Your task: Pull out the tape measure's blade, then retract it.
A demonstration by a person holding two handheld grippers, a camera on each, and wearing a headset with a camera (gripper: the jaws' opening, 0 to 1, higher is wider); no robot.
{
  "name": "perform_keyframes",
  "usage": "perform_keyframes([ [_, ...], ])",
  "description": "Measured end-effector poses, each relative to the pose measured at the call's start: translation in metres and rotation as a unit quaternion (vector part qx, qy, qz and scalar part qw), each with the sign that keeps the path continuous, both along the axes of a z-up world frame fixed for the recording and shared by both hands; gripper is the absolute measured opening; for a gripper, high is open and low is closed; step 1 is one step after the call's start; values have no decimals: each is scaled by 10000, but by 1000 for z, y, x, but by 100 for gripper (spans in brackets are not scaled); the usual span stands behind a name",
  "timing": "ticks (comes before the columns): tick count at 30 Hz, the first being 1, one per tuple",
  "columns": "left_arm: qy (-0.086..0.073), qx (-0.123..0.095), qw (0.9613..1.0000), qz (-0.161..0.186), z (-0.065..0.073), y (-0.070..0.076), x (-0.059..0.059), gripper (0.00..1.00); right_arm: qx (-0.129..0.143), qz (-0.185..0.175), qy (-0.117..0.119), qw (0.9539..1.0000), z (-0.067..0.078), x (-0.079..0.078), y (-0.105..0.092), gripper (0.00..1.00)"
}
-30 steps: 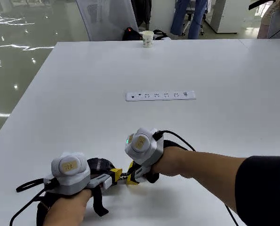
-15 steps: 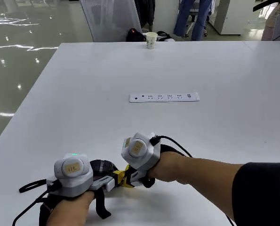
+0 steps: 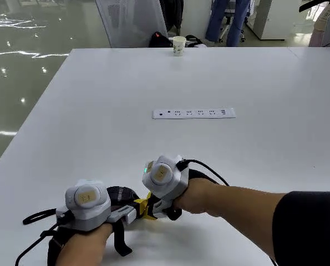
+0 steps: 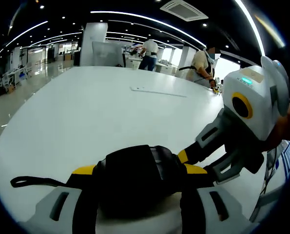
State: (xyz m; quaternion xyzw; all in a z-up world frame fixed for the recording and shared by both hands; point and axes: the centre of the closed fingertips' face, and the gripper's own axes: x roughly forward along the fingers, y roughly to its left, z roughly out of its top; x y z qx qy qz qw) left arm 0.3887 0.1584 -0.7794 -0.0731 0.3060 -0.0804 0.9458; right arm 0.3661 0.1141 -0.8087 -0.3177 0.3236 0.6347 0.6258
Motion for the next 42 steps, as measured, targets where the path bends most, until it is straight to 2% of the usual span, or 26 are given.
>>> perform_keyframes([
  [4, -68, 54, 10000, 12, 1, 0, 1, 65, -12, -62, -32, 10000, -1, 1, 0, 12],
  [7, -201, 156, 9997, -1, 2, 0, 2, 66, 41, -115, -85, 9999, 0, 1, 0, 13],
  [8, -227, 253, 9994, -98, 1, -1, 3, 66, 53, -131, -92, 9999, 0, 1, -1, 13],
  [10, -167, 450, 9985, -253, -1, -3, 0, 67, 58, -163, -85, 9998, -1, 1, -2, 13],
  [15, -162, 108, 9994, -300, 4, -6, 3, 74, 24, -256, -27, 9997, 1, 0, -11, 13],
  [17, -170, 7, 9988, -462, 4, -8, 2, 75, 22, -299, -43, 9995, 1, 0, -16, 15],
  [20, -204, 101, 9967, -779, 5, -8, 0, 84, 61, -406, 19, 9992, 5, -2, -24, 15],
  [22, -248, 157, 9961, -837, 8, -4, -1, 89, 86, -489, 45, 9988, 6, -3, -29, 16],
  [23, -257, 87, 9952, -940, 10, -6, -1, 93, 107, -543, 16, 9985, 7, -2, -32, 17],
  [24, -187, 13, 9948, -1005, 9, -6, -2, 99, 127, -569, 2, 9983, 7, -1, -34, 16],
  [25, -116, 18, 9940, -1085, 9, -6, -3, 99, 168, -621, 3, 9979, 9, -2, -38, 17],
  [27, -130, -12, 9921, -1246, 11, -8, -6, 99, 247, -740, 33, 9969, 11, -2, -41, 19],
  [29, -80, -36, 9898, -1421, 12, -9, -9, 99, 276, -816, 32, 9963, 13, -4, -46, 21],
  [30, 39, -5, 9885, -1511, 11, -9, -13, 99, 334, -875, 28, 9956, 15, -4, -48, 22],
  [31, 57, -48, 9875, -1574, 12, -9, -15, 99, 356, -905, 39, 9953, 16, -5, -50, 23],
  [35, -7, -349, 9836, -1772, 17, -5, -22, 99, 453, -1052, -21, 9934, 22, -5, -61, 28],
  [39, -24, -373, 9827, -1815, 25, 2, -32, 99, 661, -1264, -19, 9898, 33, -5, -71, 34],
  [42, -32, -301, 9816, -1886, 29, 11, -37, 99, 778, -1399, -33, 9871, 39, -6, -84, 34],
])
